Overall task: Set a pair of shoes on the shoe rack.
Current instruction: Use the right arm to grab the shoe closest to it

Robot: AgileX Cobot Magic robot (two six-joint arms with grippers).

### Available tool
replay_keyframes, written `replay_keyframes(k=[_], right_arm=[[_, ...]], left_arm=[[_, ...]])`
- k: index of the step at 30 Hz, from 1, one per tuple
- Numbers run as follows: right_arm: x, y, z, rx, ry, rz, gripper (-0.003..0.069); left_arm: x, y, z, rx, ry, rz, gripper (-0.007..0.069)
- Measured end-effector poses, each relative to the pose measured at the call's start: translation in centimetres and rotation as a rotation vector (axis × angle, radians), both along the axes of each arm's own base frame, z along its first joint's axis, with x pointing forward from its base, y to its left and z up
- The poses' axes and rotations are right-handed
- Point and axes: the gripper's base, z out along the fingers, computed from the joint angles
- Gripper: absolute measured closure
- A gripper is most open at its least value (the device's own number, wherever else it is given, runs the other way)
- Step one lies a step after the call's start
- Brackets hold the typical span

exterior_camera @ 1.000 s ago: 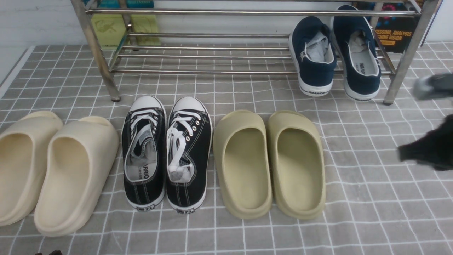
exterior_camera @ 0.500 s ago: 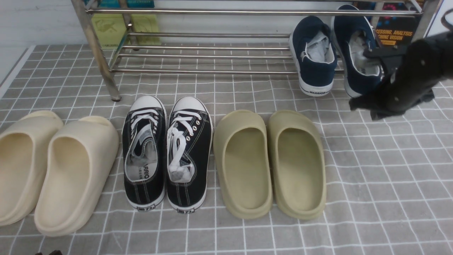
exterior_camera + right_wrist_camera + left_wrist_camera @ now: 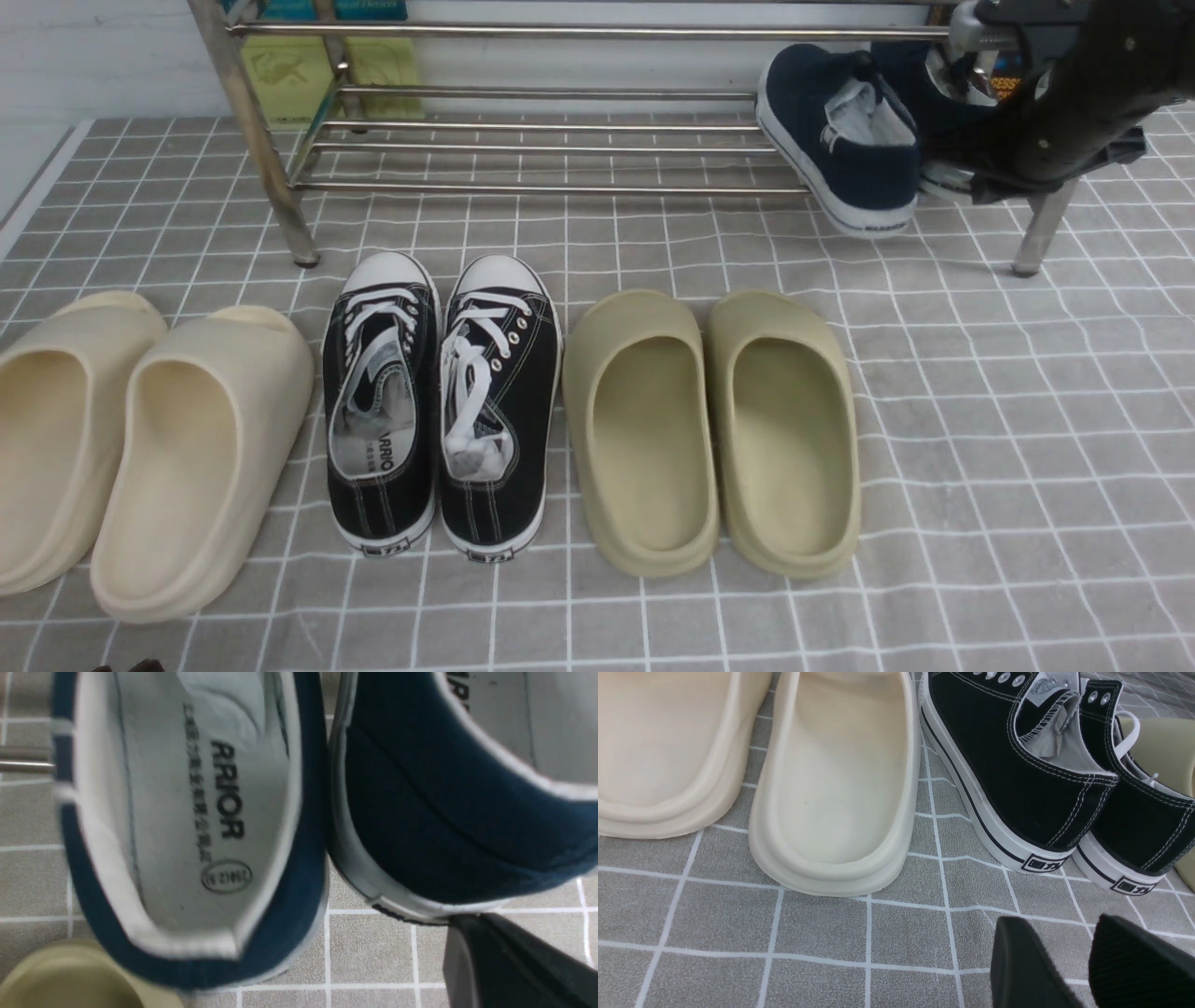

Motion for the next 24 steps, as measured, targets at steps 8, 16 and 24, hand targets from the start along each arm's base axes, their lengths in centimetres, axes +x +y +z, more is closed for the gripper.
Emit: replay_keyframes(k=[8,16,24], right_arm=[[-0.2,-0.1,-1.0,-0.034,0.072,0.032,0.0572],[-2.3,0.6,-0.3,-0.058,0.234,0.091,0.0390],[-1.3,5.4,-1.1,-0.020,0.061,0.295,0.0632]], left_arm=[[0.0,0.0,0.0,0.000,0.000,0.000,0.0386],[0.0,0.0,0.0,0.000,0.000,0.000,0.0386],[0.0,0.0,0.0,0.000,0.000,0.000,0.0386]])
